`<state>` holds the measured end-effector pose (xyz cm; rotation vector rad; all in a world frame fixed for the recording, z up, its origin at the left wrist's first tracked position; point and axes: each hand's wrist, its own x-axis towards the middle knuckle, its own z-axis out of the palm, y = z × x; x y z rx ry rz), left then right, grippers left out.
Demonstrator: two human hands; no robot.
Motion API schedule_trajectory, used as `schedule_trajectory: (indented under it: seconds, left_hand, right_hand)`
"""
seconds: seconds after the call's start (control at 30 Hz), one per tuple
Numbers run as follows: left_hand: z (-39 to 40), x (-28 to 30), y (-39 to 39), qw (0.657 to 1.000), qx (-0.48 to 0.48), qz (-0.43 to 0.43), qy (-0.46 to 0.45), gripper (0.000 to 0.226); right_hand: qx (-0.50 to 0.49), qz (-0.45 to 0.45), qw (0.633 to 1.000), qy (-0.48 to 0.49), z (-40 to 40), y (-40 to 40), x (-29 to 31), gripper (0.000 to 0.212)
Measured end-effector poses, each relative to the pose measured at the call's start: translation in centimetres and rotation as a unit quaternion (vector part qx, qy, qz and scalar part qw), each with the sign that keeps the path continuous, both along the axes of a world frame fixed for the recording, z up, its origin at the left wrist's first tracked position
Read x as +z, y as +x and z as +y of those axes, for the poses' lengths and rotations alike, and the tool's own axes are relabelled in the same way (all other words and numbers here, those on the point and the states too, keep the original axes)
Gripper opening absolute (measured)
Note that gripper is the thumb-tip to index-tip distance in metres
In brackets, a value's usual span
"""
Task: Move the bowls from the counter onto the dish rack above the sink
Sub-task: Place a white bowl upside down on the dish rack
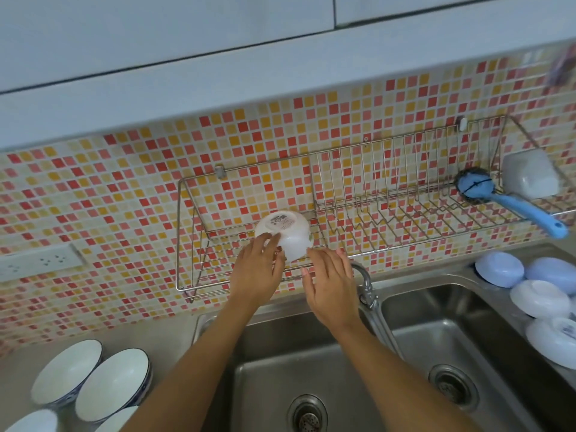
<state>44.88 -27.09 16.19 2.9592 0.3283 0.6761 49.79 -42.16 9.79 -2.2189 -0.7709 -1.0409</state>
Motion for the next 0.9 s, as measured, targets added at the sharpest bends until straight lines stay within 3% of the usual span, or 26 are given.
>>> schedule_trajectory:
  seconds: [0.2, 0.37, 0.63, 0.9]
  left_hand:
    - [1.1, 0.8, 0.7, 0.986, -0.060, 0.152, 0.045, 0.054]
    - [1.2, 1.7, 1.2, 0.974, -0.101, 0.196, 0.046, 0.054]
    - [1.3, 1.4, 1.5, 0.974, -0.099, 0.198, 0.037, 0.054]
    - [0.4, -0.9, -2.7, 0.995, -0.028, 0.074, 0.064, 0.060]
  right_hand:
    - [0.003, -0.020, 0.999, 0.043, 0.2, 0.2, 0.2, 0.031]
    - [0.006, -0.010, 0.998, 0.061, 0.3, 0.0, 0.5, 0.033]
    - [0.000, 0.013, 0.999, 0.050, 0.2, -0.6, 1.1, 0.037]
    - [-0.008, 0.075, 0.997, -0.005, 0.0, -1.6, 1.1, 0.043]
